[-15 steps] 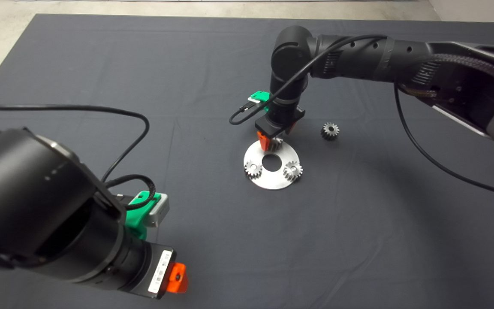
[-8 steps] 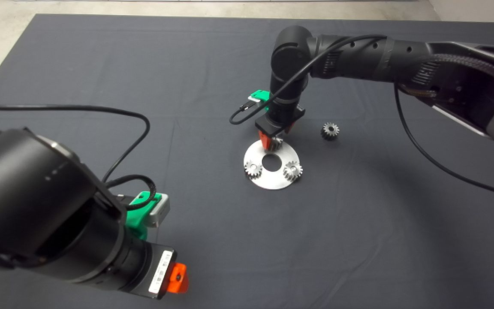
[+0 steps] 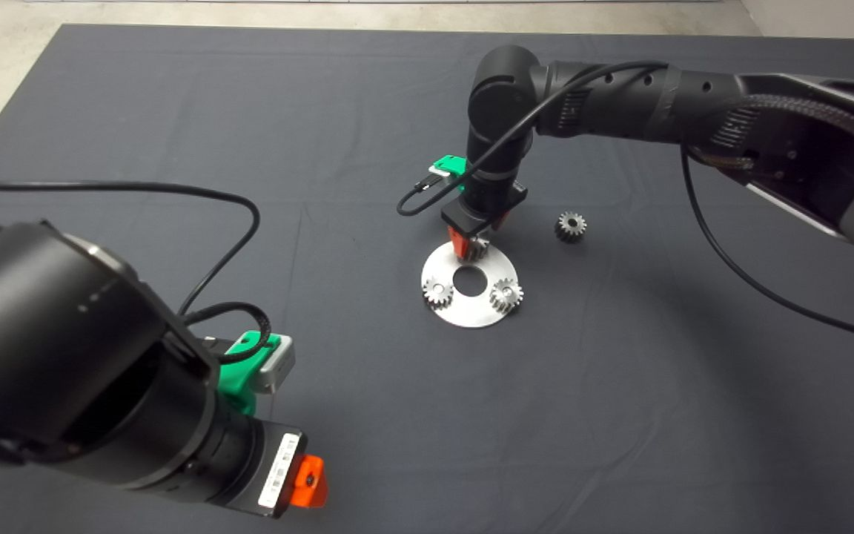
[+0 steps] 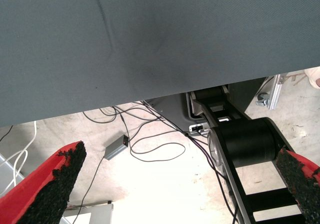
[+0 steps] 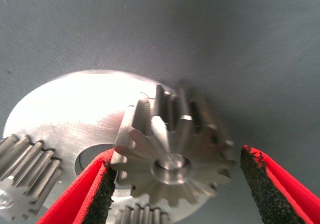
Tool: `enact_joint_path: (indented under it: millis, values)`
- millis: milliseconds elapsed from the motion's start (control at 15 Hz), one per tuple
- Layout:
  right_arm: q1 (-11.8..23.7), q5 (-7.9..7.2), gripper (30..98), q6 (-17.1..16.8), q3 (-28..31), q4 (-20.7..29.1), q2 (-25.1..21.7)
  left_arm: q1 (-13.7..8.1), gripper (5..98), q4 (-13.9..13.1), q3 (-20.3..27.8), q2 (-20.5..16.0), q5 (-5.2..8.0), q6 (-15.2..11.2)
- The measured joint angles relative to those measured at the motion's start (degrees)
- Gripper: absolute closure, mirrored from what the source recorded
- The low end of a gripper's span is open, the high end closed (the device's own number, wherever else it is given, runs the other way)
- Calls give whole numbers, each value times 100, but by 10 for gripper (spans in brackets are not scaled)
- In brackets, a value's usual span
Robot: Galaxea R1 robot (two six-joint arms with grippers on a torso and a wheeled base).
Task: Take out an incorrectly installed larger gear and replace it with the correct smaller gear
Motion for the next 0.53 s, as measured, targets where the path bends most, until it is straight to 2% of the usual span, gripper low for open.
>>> enact_joint_path:
  millis: [67,133,400,533]
  values:
    - [-33,0,634,0,0,-2,1,0,55,0,0,0,-1,0]
    - [-41,-1,672,0,0,-5,0,0,55,0,0,-2,-1,0]
    - [-40,-1,683,0,0,-13,1,0,55,0,0,-2,-1,0]
    - [-40,2,732,0,0,-22,2,0,55,0,0,-2,-1,0]
